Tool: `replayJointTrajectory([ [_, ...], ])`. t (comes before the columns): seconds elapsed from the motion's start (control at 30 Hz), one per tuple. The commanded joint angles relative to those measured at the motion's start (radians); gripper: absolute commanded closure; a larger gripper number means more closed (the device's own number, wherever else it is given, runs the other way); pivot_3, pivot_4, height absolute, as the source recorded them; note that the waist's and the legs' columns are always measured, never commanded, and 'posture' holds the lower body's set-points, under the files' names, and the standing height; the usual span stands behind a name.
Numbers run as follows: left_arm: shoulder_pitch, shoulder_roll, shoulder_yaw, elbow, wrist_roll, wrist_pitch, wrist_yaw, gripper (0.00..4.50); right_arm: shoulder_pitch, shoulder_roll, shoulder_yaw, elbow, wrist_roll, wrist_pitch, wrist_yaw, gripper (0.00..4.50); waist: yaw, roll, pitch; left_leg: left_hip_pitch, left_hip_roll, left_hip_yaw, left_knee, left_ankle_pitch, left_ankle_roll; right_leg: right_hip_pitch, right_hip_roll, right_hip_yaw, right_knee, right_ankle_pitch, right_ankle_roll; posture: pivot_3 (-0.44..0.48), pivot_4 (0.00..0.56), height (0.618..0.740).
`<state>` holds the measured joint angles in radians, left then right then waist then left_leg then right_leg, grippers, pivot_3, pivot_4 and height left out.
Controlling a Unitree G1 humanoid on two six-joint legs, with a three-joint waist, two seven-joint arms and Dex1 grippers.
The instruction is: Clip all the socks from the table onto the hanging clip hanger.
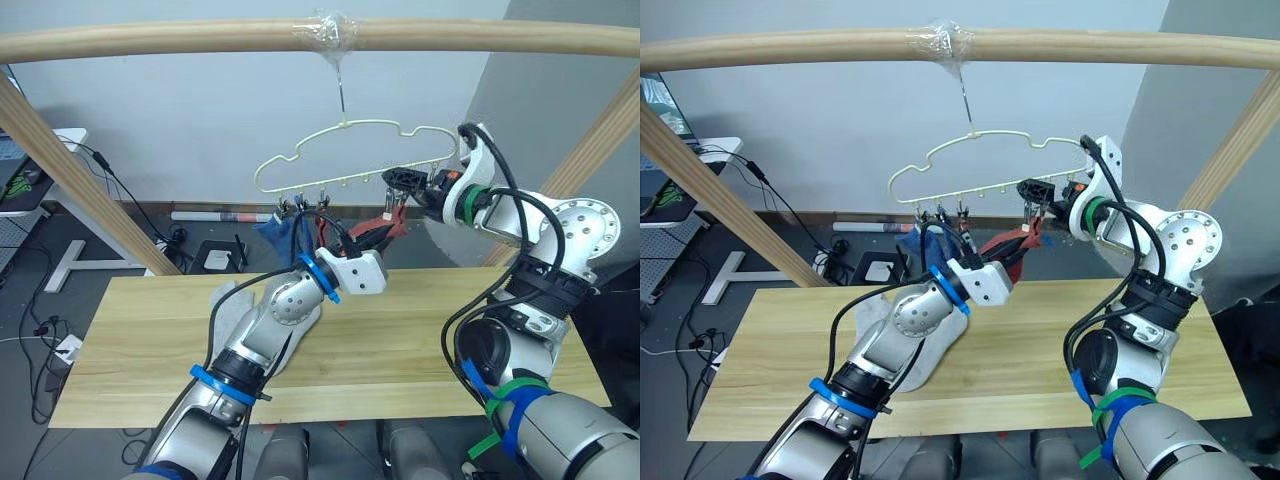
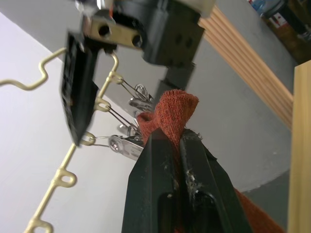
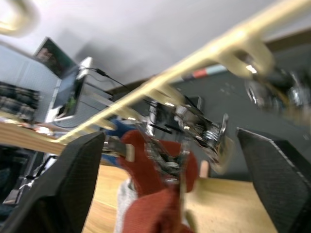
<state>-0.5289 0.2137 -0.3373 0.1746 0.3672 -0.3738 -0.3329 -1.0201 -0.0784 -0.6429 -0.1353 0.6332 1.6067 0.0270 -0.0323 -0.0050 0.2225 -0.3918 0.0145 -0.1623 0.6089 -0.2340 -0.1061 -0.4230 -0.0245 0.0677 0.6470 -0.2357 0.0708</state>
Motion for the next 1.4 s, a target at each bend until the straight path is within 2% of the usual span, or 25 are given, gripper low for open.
replayJointTrajectory([
  [0.03, -0.002, -0.072, 0.070, -0.005, -0.153, 0.142, -0.025, 3.98, 0.085, -0.061, 0.080, -0.210, 0.069, 0.003, 0.074, 0.00, 0.000, 0.000, 0.000, -0.001, 0.000, -0.001, 0.000, 0.000, 0.000, 0.000, 0.000, -0.001, 0.000, 0.000, 0.000, 0.015, 0.206, 0.740],
  [0.13, 0.004, -0.100, 0.115, -0.023, -0.249, 0.251, -0.065, 3.25, 0.199, -0.135, 0.193, -0.306, 0.049, -0.065, 0.103, 0.00, -0.005, 0.000, 0.000, -0.001, -0.001, 0.000, 0.001, 0.000, 0.001, 0.000, -0.001, 0.000, -0.001, 0.000, 0.001, 0.009, 0.207, 0.740],
  [0.2, 0.017, -0.098, 0.143, -0.042, -0.312, 0.306, -0.099, 2.81, 0.277, -0.144, 0.235, -0.361, 0.030, -0.109, 0.097, 0.00, -0.009, 0.000, 0.000, -0.001, 0.000, 0.000, 0.001, 0.000, 0.001, 0.000, -0.001, -0.001, 0.000, -0.001, 0.001, 0.009, 0.208, 0.740],
  [0.33, 0.064, -0.038, 0.192, -0.126, -0.408, 0.398, -0.182, 1.86, 0.492, -0.279, 0.481, -0.462, -0.114, -0.399, 0.143, 0.00, -0.026, 0.000, 0.000, 0.000, 0.000, 0.000, 0.001, 0.000, 0.000, 0.000, -0.001, 0.000, 0.000, -0.003, 0.006, 0.014, 0.205, 0.740],
  [0.5, 0.122, 0.047, 0.244, -0.236, -0.457, 0.490, -0.209, 0.49, 0.595, -0.203, 0.530, -0.446, -0.189, -0.579, 0.095, 0.00, -0.034, 0.000, 0.000, 0.002, 0.000, 0.001, 0.001, 0.000, 0.001, 0.000, 0.000, 0.001, 0.001, -0.004, 0.007, 0.027, 0.198, 0.740],
  [0.53, 0.156, 0.088, 0.258, -0.296, -0.489, 0.523, -0.250, 0.25, 0.612, -0.188, 0.566, -0.438, -0.219, -0.621, 0.086, 0.00, -0.032, 0.000, 0.000, 0.002, 0.000, 0.001, 0.001, 0.000, 0.001, 0.000, 0.000, 0.001, 0.001, -0.003, 0.008, 0.027, 0.198, 0.740],
  [0.57, 0.180, 0.117, 0.268, -0.340, -0.513, 0.549, -0.279, 0.25, 0.624, -0.178, 0.593, -0.432, -0.241, -0.653, 0.080, 0.00, -0.033, 0.000, 0.000, 0.002, 0.000, 0.001, 0.001, 0.001, 0.001, 0.001, 0.000, 0.001, 0.001, -0.003, 0.008, 0.027, 0.198, 0.740],
  [0.67, 0.256, 0.219, 0.317, -0.492, -0.597, 0.606, -0.356, 0.23, 0.668, -0.162, 0.665, -0.416, -0.349, -0.787, 0.039, 0.60, -0.032, 0.000, 0.000, 0.002, 0.001, 0.001, 0.001, 0.000, 0.001, 0.001, 0.000, 0.001, 0.001, -0.003, 0.008, 0.047, 0.198, 0.740],
  [0.8, 0.275, 0.265, 0.374, -0.565, -0.646, 0.641, -0.347, 0.23, 0.688, -0.170, 0.733, -0.396, -0.462, -0.882, 0.008, 1.97, -0.017, -0.001, 0.001, 0.002, 0.000, 0.001, 0.001, 0.001, 0.001, 0.000, 0.000, 0.001, 0.000, -0.003, 0.008, 0.047, 0.198, 0.740],
  [1.0, 0.277, 0.277, 0.392, -0.638, -0.665, 0.711, -0.302, 0.23, 0.638, -0.089, 0.722, -0.323, -0.492, -0.947, -0.018, 3.85, -0.008, -0.001, 0.001, 0.002, 0.001, 0.001, 0.001, 0.001, 0.001, 0.001, 0.000, 0.001, 0.000, -0.003, 0.008, 0.069, 0.200, 0.740],
  [1.4, 0.262, 0.288, 0.396, -0.643, -0.667, 0.724, -0.305, 0.23, 0.568, -0.045, 0.728, -0.187, -0.574, -1.042, -0.023, 3.85, 0.000, -0.001, 0.001, 0.002, 0.001, 0.001, 0.001, 0.000, 0.001, 0.001, 0.000, 0.001, 0.000, -0.003, 0.007, 0.086, 0.207, 0.740],
])
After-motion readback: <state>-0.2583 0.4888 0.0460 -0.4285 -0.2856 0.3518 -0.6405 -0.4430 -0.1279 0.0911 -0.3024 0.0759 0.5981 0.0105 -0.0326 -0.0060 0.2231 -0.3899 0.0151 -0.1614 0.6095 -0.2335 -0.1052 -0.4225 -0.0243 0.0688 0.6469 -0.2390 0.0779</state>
